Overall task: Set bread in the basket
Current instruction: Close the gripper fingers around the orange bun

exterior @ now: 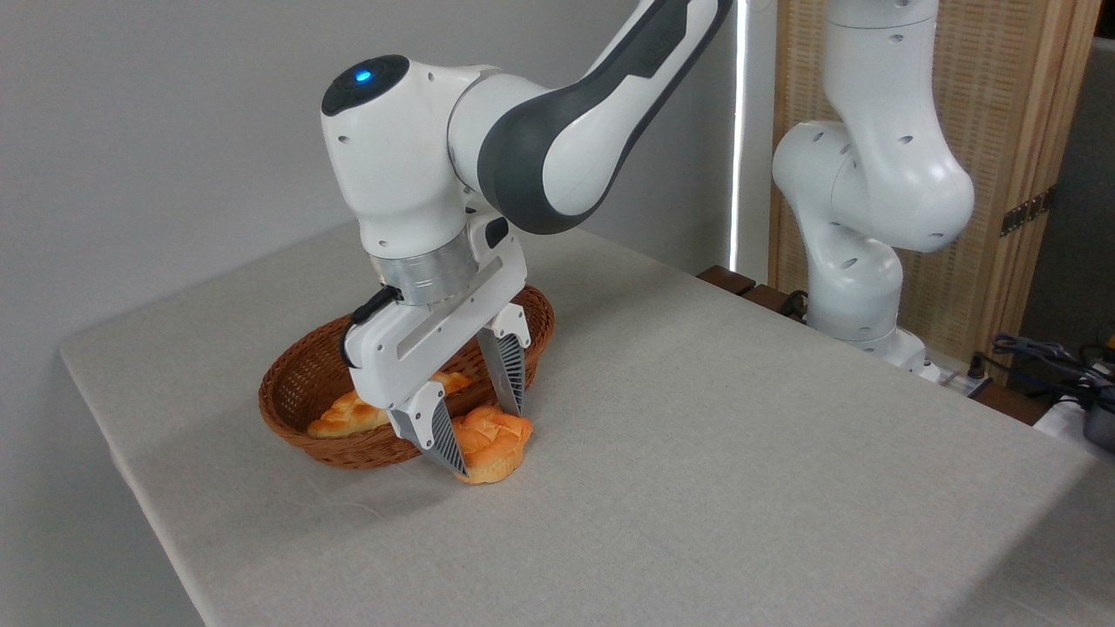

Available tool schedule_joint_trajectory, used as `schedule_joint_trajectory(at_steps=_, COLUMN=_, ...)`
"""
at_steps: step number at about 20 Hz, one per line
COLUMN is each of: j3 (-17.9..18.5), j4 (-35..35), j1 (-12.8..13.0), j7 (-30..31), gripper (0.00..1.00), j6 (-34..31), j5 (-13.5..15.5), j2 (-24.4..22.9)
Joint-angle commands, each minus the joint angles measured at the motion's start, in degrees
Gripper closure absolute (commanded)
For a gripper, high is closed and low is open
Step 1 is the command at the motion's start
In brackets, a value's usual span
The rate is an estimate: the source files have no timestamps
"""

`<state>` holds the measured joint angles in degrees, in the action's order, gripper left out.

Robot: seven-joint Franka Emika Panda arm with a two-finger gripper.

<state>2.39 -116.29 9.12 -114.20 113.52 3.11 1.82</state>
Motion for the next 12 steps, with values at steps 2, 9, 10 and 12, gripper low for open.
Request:
schedule_joint_trajectory(at_steps=2, j3=0.33, j4=-0.42, j1=0.20, j7=-1.03, gripper=0.44, j6=0.47, j5=-0.48, j2=0.02)
schedule_joint_trajectory(at_steps=9, j3=0.33, j4=-0.42, j1=0.20, j7=-0.94, gripper=0.69, j6=0.21, j5=-0.48, j2=0.20)
schedule_joint_trajectory(at_steps=10, j3=0.33, j4=-0.42, j1=0.20, j7=-0.94, gripper=0.68, j6=0.21, j5=-0.48, j2=0.20)
schedule_joint_trajectory(at_steps=12, j3=0.33, j4=-0.42, j1=0.20, j7=-0.94, gripper=0.68, j6=0.21, j5=-0.39, j2=0.20)
